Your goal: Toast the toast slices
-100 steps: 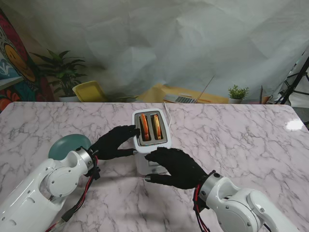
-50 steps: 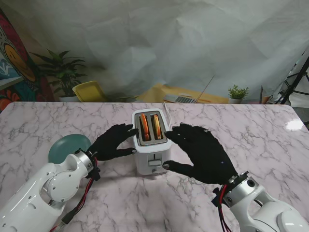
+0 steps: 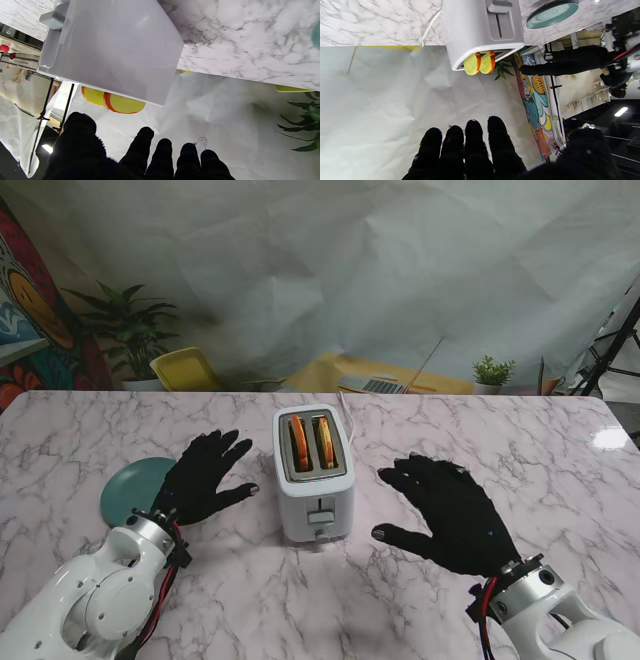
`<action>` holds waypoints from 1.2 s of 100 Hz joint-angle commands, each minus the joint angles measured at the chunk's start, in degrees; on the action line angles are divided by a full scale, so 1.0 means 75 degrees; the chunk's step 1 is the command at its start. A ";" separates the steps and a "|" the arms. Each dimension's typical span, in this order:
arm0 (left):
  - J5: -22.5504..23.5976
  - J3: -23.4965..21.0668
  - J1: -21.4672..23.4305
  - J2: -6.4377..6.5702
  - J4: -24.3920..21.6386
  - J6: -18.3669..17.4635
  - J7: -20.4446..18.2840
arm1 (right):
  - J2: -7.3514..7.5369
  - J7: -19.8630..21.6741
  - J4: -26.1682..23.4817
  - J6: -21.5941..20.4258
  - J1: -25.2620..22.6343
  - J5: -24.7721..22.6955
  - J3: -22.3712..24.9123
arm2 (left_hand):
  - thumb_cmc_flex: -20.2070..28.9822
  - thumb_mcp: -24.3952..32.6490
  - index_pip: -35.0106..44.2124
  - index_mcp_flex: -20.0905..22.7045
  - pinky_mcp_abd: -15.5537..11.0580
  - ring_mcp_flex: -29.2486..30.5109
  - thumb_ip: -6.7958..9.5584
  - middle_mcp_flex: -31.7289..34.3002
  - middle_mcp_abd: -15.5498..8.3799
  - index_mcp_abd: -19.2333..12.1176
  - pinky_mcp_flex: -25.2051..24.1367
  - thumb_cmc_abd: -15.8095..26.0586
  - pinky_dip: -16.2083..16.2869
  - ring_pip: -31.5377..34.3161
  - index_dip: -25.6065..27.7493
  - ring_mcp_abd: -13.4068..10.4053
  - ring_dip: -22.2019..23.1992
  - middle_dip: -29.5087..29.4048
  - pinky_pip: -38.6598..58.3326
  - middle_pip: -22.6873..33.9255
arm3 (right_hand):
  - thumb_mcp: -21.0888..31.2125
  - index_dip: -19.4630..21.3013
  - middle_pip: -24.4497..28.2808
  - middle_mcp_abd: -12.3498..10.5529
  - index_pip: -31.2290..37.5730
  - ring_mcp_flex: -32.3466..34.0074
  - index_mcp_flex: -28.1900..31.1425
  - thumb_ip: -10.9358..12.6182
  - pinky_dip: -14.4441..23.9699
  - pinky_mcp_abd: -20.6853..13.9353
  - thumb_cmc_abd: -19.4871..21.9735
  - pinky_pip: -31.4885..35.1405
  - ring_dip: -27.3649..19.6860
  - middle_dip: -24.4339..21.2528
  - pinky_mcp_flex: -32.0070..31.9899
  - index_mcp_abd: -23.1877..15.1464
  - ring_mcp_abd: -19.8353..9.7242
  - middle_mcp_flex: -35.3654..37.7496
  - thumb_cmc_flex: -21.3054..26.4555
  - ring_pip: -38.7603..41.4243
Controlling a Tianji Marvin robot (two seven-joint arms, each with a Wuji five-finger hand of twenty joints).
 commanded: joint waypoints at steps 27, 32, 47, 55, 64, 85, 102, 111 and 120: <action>0.0244 0.0089 0.1077 -0.0161 -0.0335 0.1350 0.0580 | -0.0032 -0.0278 0.0694 -0.0427 -0.0105 0.0042 0.0362 | 0.0245 -0.0025 0.0009 -0.0023 -0.0130 -0.0023 0.0046 0.0000 0.0225 0.0243 -0.0045 0.0063 0.0150 0.0047 0.0067 0.0090 0.0034 0.0046 0.0060 -0.0116 | -0.0141 -0.0157 -0.0013 -0.0006 0.0069 -0.0055 -0.0010 0.0138 -0.0220 0.0006 -0.0184 0.0124 -0.0115 -0.0009 -0.0199 0.0104 -0.0035 -0.0061 0.0206 -0.0138; 0.0244 0.0090 0.1189 -0.0174 -0.0358 0.1470 0.0642 | -0.0028 -0.0262 0.0809 -0.0507 -0.0049 0.0089 0.0385 | 0.0254 -0.0024 0.0001 -0.0032 -0.0129 -0.0026 0.0047 -0.0019 0.0234 0.0257 -0.0049 0.0062 0.0156 0.0039 0.0063 0.0084 0.0030 0.0044 0.0063 -0.0144 | -0.0134 -0.0159 0.0004 -0.0012 0.0079 -0.0051 -0.0018 0.0139 -0.0237 0.0000 -0.0190 0.0128 -0.0116 0.0000 -0.0197 0.0095 -0.0035 -0.0075 0.0208 -0.0136; 0.0133 0.0101 0.1383 -0.0220 -0.0306 0.1596 0.0890 | -0.0047 -0.0475 0.1166 -0.0468 0.0169 0.0231 0.0271 | 0.0286 -0.0022 -0.0001 -0.0022 -0.0124 -0.0026 0.0051 -0.0014 0.0238 0.0263 -0.0051 0.0043 0.0169 0.0031 0.0060 0.0092 0.0030 0.0051 0.0071 -0.0188 | -0.0123 -0.0166 0.0058 -0.0014 0.0132 0.0005 0.0015 0.0135 -0.0281 0.0006 -0.0177 0.0149 -0.0116 0.0024 -0.0156 0.0077 -0.0037 -0.0037 0.0212 -0.0129; 0.0004 0.0135 0.1423 -0.0248 -0.0228 0.1618 0.1024 | -0.0067 -0.0703 0.1412 -0.0434 0.0327 0.0301 0.0144 | 0.0304 -0.0022 0.0011 0.0007 -0.0123 -0.0020 0.0053 0.0014 0.0249 0.0254 -0.0048 0.0028 0.0175 0.0037 0.0064 0.0111 0.0035 0.0058 0.0076 -0.0196 | -0.0121 -0.0176 0.0060 -0.0024 0.0146 0.0011 0.0012 0.0133 -0.0301 0.0019 -0.0179 0.0155 -0.0120 0.0024 -0.0151 0.0061 -0.0045 -0.0046 0.0212 -0.0136; -0.0132 0.0158 0.1446 -0.0262 -0.0138 0.1561 0.1079 | -0.0075 -0.0887 0.1764 -0.0457 0.0576 0.0363 0.0006 | 0.0320 -0.0021 0.0018 0.0021 -0.0139 -0.0025 0.0055 0.0015 0.0242 0.0250 -0.0053 0.0018 0.0181 0.0036 0.0067 0.0106 0.0038 0.0062 0.0078 -0.0213 | -0.0125 -0.0172 0.0080 -0.0044 0.0200 0.0040 0.0060 0.0131 -0.0319 0.0037 -0.0225 0.0172 -0.0122 0.0032 -0.0126 -0.0008 -0.0050 -0.0008 0.0222 -0.0138; -0.0517 0.0178 0.1367 -0.0282 0.0160 0.1181 0.1123 | -0.0113 -0.1137 0.2581 -0.0456 0.1176 0.0869 -0.0366 | 0.0358 -0.0022 0.0053 0.0103 -0.0104 0.0103 0.0064 0.0149 0.0223 0.0218 0.0043 -0.0090 0.0204 0.0101 0.0082 0.0132 0.0074 0.0091 0.0119 -0.0189 | -0.0105 -0.0014 0.0424 -0.0120 0.0649 0.0245 0.0190 0.0133 -0.0313 0.0018 -0.0538 0.0358 -0.0069 0.0198 -0.0010 -0.0217 -0.0070 0.0105 0.0401 -0.0035; -0.0894 0.0094 0.1357 -0.0263 0.0242 0.0904 0.0822 | -0.0125 -0.1208 0.2886 -0.0404 0.1370 0.1011 -0.0501 | 0.0421 -0.0011 0.0128 0.0306 -0.0094 0.0454 0.0074 0.0504 0.0243 0.0210 0.0277 -0.0177 0.0263 0.0179 0.0106 0.0141 0.0138 0.0153 0.0233 -0.0096 | -0.0100 0.0055 0.0581 -0.0145 0.0829 0.0287 0.0174 0.0135 -0.0279 0.0031 -0.0630 0.0469 -0.0025 0.0273 0.0007 -0.0258 -0.0069 0.0103 0.0463 0.0034; -0.0880 0.0082 0.1383 -0.0265 0.0228 0.0885 0.0846 | -0.0130 -0.1249 0.2936 -0.0397 0.1384 0.1050 -0.0526 | 0.0422 -0.0015 0.0121 0.0306 -0.0101 0.0472 0.0074 0.0511 0.0245 0.0213 0.0270 -0.0189 0.0280 0.0150 0.0102 0.0126 0.0148 0.0168 0.0244 -0.0102 | -0.0096 0.0070 0.0626 -0.0150 0.0885 0.0294 0.0164 0.0135 -0.0270 0.0030 -0.0621 0.0498 -0.0015 0.0292 -0.0004 -0.0276 -0.0084 0.0099 0.0468 0.0047; -0.0829 0.0088 0.1408 -0.0273 0.0207 0.0901 0.0918 | -0.0131 -0.1258 0.2917 -0.0381 0.1321 0.1017 -0.0508 | 0.0432 -0.0014 0.0119 0.0308 -0.0101 0.0475 0.0075 0.0510 0.0247 0.0215 0.0260 -0.0188 0.0288 0.0132 0.0100 0.0120 0.0159 0.0180 0.0244 -0.0104 | -0.0094 0.0085 0.0678 -0.0142 0.0950 0.0344 0.0206 0.0136 -0.0263 0.0039 -0.0619 0.0528 0.0000 0.0310 0.0025 -0.0281 -0.0064 0.0155 0.0482 0.0076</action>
